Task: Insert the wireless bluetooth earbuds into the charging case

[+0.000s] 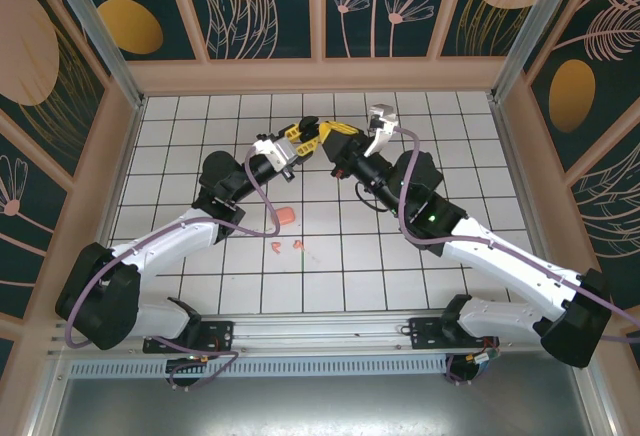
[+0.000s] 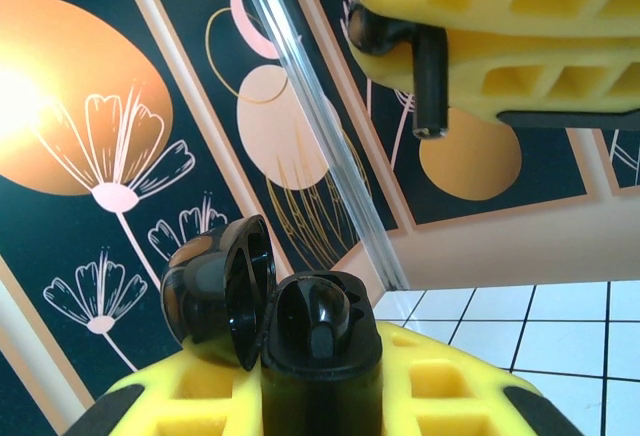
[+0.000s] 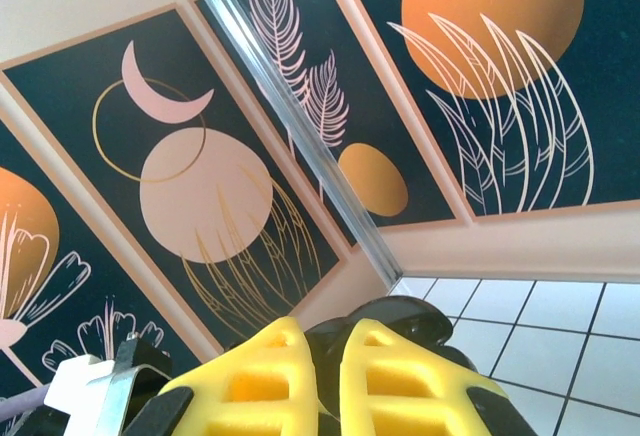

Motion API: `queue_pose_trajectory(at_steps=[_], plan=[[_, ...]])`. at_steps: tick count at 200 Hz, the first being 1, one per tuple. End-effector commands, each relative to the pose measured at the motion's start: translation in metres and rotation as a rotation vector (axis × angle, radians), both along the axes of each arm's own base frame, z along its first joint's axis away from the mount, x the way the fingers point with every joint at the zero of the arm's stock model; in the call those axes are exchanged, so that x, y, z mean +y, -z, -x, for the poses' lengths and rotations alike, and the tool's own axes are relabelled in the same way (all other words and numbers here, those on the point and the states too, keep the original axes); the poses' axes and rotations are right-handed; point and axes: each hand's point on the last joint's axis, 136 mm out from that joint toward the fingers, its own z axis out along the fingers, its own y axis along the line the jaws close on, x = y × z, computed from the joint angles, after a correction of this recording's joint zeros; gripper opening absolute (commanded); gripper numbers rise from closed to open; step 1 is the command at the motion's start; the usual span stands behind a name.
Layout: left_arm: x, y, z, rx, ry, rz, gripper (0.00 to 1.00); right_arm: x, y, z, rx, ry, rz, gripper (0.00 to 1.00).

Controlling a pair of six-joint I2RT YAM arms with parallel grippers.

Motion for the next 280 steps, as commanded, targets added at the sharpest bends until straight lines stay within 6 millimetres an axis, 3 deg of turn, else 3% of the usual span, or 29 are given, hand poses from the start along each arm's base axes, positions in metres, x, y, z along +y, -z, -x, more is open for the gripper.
queue_pose_trajectory(at_steps=[1, 124, 203, 280], plan=[[0.000, -0.011, 0.008, -0.024, 0.022, 0.024, 0.00, -0.002, -0.015, -0.004, -0.035, 0.015, -0.051, 0.04], [0.000, -0.020, 0.013, -0.023, 0.048, 0.047, 0.00, 0.006, 0.004, -0.024, 0.015, 0.006, -0.041, 0.04], [-0.001, -0.019, 0.013, -0.015, 0.055, 0.047, 0.00, 0.018, 0.004, -0.023, 0.022, -0.048, -0.035, 0.03], [0.000, -0.029, 0.018, -0.017, 0.073, 0.072, 0.00, 0.018, 0.032, -0.033, 0.083, 0.003, 0.054, 0.02]])
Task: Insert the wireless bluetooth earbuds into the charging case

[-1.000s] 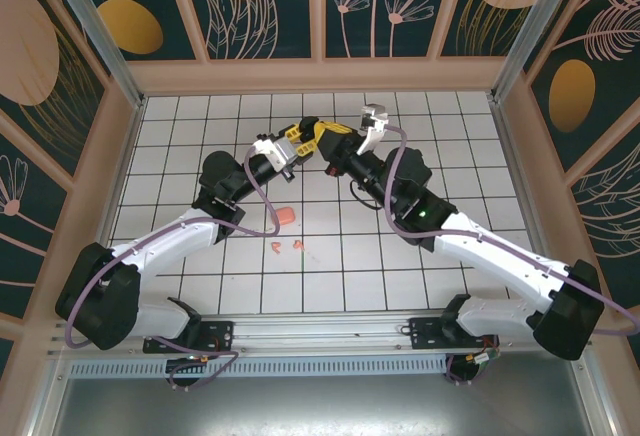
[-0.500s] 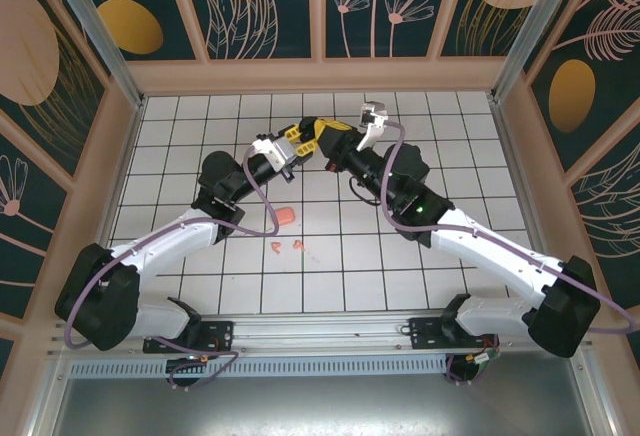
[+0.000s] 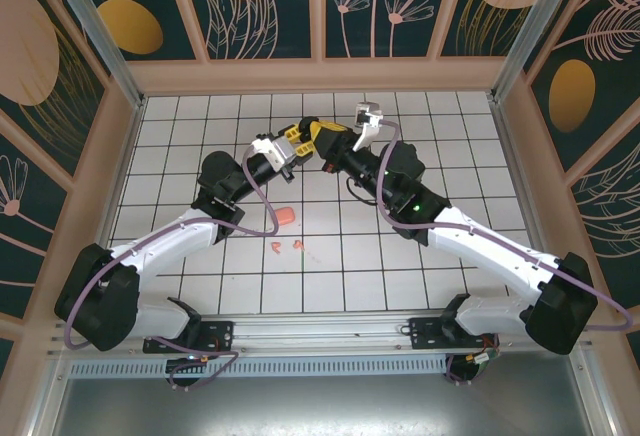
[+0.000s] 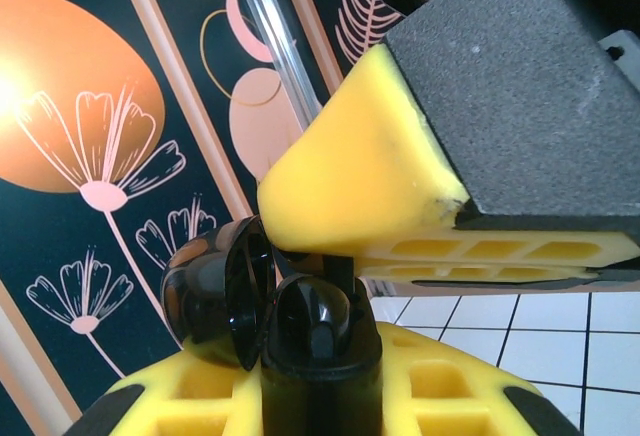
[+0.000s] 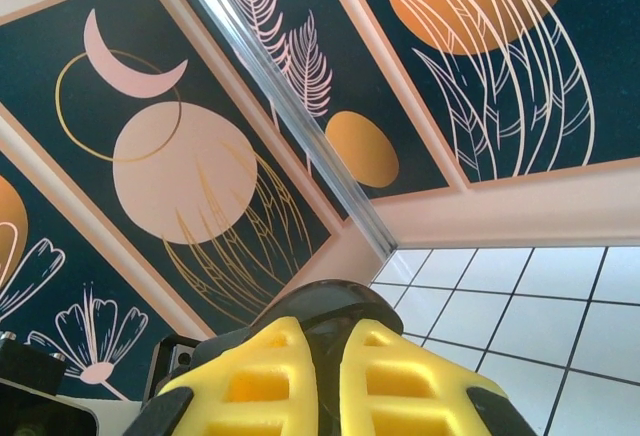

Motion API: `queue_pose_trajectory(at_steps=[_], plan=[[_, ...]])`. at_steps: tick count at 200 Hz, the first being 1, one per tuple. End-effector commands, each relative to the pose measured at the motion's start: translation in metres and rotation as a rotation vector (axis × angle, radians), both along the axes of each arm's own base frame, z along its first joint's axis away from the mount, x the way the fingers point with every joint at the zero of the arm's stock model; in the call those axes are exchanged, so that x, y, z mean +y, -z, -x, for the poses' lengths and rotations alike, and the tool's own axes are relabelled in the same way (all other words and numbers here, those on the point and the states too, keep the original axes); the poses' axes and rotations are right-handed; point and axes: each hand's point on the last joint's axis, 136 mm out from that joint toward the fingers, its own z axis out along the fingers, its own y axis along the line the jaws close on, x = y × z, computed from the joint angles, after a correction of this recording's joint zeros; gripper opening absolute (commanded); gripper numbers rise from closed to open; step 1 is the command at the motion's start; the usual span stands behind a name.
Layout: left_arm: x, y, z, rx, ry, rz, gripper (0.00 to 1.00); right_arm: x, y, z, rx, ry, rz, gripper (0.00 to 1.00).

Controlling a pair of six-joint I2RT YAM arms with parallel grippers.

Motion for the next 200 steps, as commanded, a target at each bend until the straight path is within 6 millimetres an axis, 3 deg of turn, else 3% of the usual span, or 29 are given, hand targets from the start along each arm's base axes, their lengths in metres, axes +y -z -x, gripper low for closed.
queue_pose_trajectory(at_steps=[1, 29, 50, 120, 164, 200], plan=[[0.000, -0.027, 0.015, -0.045, 0.046, 0.051, 0.00, 0.001, 0.002, -0.007, 0.011, 0.019, 0.036, 0.02], [-0.002, -0.027, 0.015, -0.024, 0.065, 0.058, 0.00, 0.010, 0.021, -0.014, 0.059, 0.019, 0.132, 0.02], [-0.003, -0.026, 0.012, 0.008, 0.074, 0.068, 0.00, 0.011, 0.023, -0.016, 0.079, 0.023, 0.150, 0.03], [-0.008, -0.021, 0.008, 0.087, 0.105, 0.096, 0.00, 0.002, -0.005, -0.021, 0.066, 0.073, 0.135, 0.30], [-0.010, -0.021, 0.006, 0.102, 0.112, 0.106, 0.00, -0.007, -0.020, -0.023, 0.066, 0.093, 0.101, 0.59], [-0.010, -0.019, 0.003, 0.122, 0.112, 0.112, 0.00, -0.015, -0.032, -0.019, 0.072, 0.083, 0.066, 0.74]])
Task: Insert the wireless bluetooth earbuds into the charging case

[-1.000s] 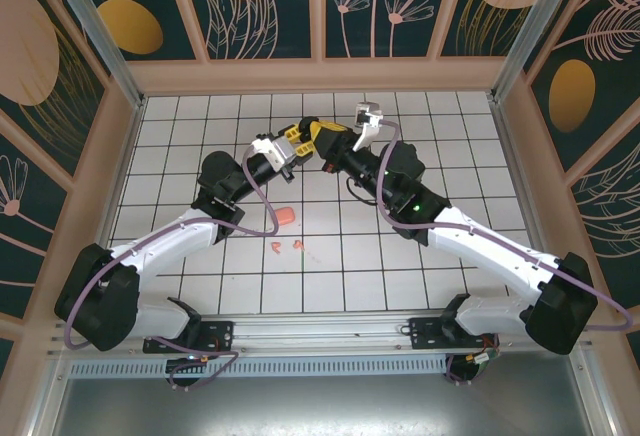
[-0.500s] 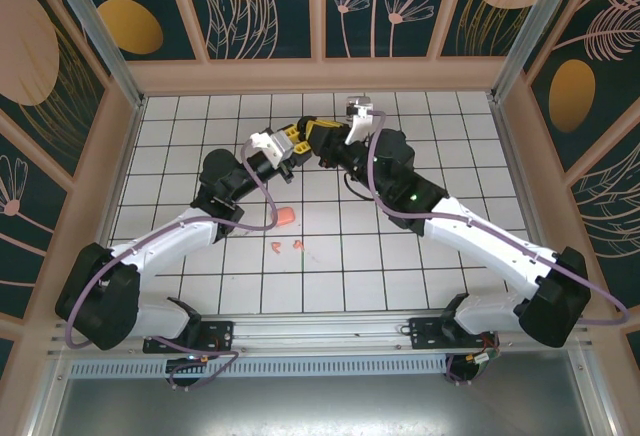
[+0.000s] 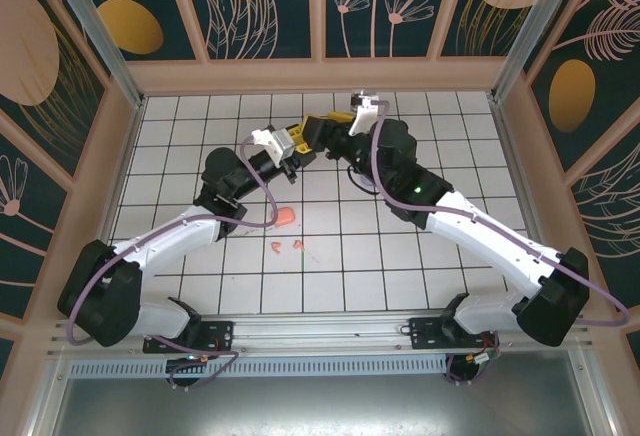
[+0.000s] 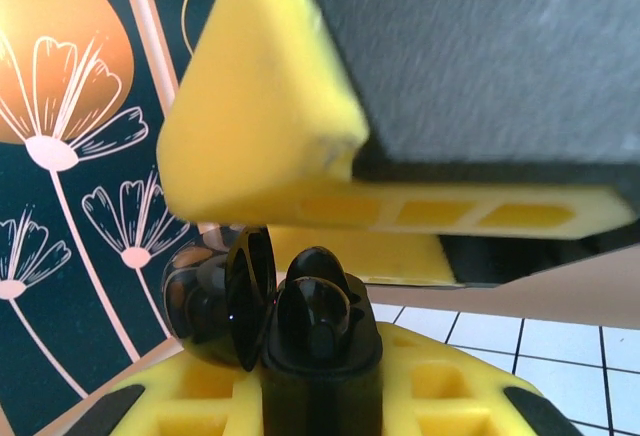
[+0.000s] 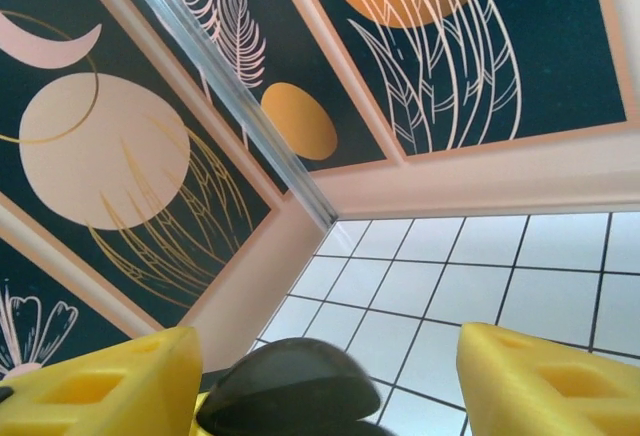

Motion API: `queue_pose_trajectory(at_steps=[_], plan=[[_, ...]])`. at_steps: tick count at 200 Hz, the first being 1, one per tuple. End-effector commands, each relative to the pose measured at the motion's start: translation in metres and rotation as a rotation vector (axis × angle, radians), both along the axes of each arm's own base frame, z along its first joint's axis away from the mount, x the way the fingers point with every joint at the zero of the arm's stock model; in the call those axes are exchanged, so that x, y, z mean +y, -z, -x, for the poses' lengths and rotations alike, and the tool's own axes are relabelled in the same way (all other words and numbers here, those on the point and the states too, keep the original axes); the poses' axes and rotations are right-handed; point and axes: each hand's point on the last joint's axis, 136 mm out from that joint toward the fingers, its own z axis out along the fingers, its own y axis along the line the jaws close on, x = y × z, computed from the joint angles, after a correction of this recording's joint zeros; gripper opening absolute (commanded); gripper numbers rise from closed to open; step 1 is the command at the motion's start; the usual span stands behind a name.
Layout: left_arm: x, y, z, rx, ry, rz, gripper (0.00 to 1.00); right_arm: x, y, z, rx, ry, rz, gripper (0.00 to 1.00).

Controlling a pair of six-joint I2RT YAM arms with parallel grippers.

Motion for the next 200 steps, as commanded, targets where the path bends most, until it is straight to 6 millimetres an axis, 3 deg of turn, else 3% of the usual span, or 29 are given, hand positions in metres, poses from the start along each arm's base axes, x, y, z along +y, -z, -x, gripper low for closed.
queue_pose_trajectory(at_steps=[1, 21, 62, 89, 101, 121, 172, 200], plan=[[-0.003, -0.021, 0.005, -0.036, 0.033, 0.051, 0.00, -0.013, -0.032, 0.005, -0.028, 0.008, -0.064, 0.75], [-0.004, -0.018, 0.003, -0.021, 0.034, 0.053, 0.00, -0.018, -0.043, 0.012, -0.033, -0.008, -0.090, 0.81], [-0.006, -0.007, 0.000, 0.015, 0.040, 0.057, 0.00, -0.035, -0.074, 0.020, -0.042, -0.026, -0.128, 0.83], [-0.009, 0.006, 0.002, 0.034, 0.065, 0.035, 0.00, -0.034, -0.068, 0.007, 0.023, -0.049, -0.056, 0.80], [-0.012, 0.014, 0.003, 0.045, 0.083, 0.014, 0.00, -0.032, -0.063, -0.001, 0.060, -0.061, -0.015, 0.74], [-0.017, 0.027, 0.004, 0.068, 0.110, -0.027, 0.00, -0.025, -0.054, -0.015, 0.123, -0.089, 0.045, 0.56], [-0.023, 0.049, 0.005, 0.097, 0.137, -0.099, 0.00, -0.014, -0.022, -0.044, 0.269, -0.124, 0.166, 0.00], [-0.024, 0.055, 0.005, 0.100, 0.141, -0.123, 0.00, -0.008, -0.001, -0.052, 0.345, -0.147, 0.219, 0.00]])
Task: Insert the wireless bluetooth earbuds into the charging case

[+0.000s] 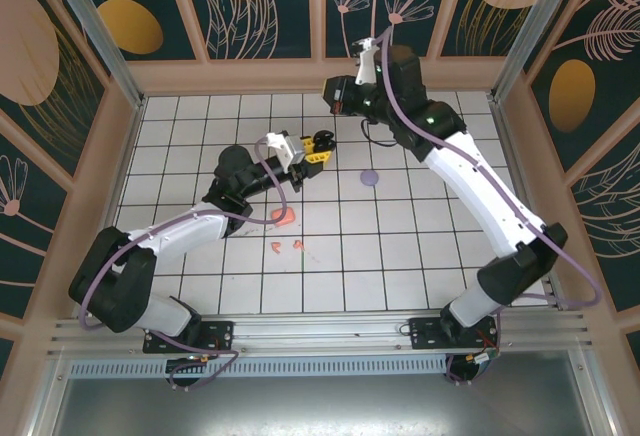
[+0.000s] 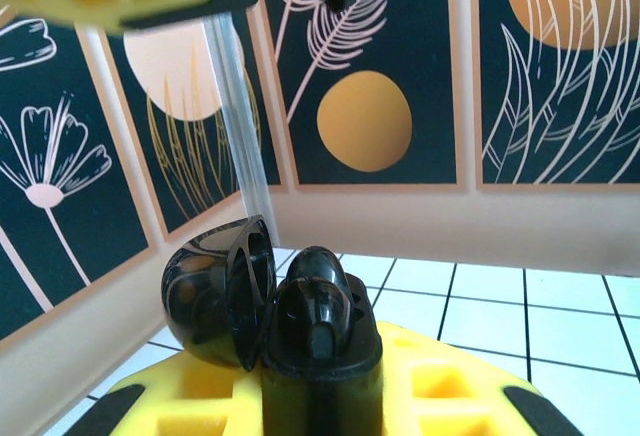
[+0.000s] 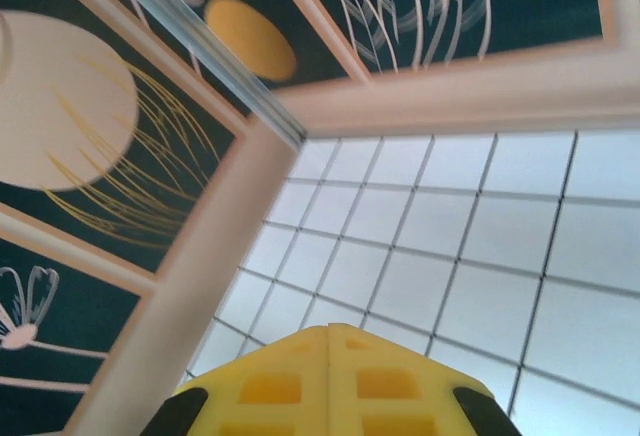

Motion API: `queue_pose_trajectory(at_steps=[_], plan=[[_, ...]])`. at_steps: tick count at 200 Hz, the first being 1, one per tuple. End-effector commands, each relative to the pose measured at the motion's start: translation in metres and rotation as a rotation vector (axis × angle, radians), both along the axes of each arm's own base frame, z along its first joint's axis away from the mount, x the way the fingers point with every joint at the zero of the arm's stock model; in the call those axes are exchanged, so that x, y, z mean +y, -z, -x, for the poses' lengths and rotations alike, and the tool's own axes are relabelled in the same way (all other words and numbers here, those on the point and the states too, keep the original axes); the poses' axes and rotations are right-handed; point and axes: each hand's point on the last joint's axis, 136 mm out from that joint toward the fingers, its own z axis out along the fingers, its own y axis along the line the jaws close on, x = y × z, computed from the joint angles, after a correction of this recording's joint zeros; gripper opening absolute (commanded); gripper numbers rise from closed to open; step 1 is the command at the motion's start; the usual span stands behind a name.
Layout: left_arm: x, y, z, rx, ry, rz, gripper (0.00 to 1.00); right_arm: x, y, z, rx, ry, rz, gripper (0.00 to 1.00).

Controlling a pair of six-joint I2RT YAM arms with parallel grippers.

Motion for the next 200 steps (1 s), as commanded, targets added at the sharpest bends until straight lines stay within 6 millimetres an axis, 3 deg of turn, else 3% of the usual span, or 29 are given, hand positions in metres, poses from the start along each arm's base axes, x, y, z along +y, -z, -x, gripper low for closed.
queue_pose_trajectory(at_steps=[1, 52, 141, 200], plan=[[-0.005, 0.007, 0.004, -0.014, 0.031, -0.035, 0.00, 0.000, 0.012, 0.007, 0.077, -0.049, 0.053, 0.00], [-0.007, 0.012, 0.001, -0.012, 0.027, -0.052, 0.00, 0.006, 0.045, 0.009, 0.173, -0.082, 0.102, 0.00], [-0.012, 0.007, -0.007, -0.029, 0.025, -0.051, 0.00, 0.013, 0.104, 0.029, 0.306, -0.133, 0.186, 0.00], [-0.015, 0.008, -0.021, -0.008, -0.011, -0.050, 0.00, 0.010, 0.112, 0.063, 0.341, -0.151, 0.209, 0.00]])
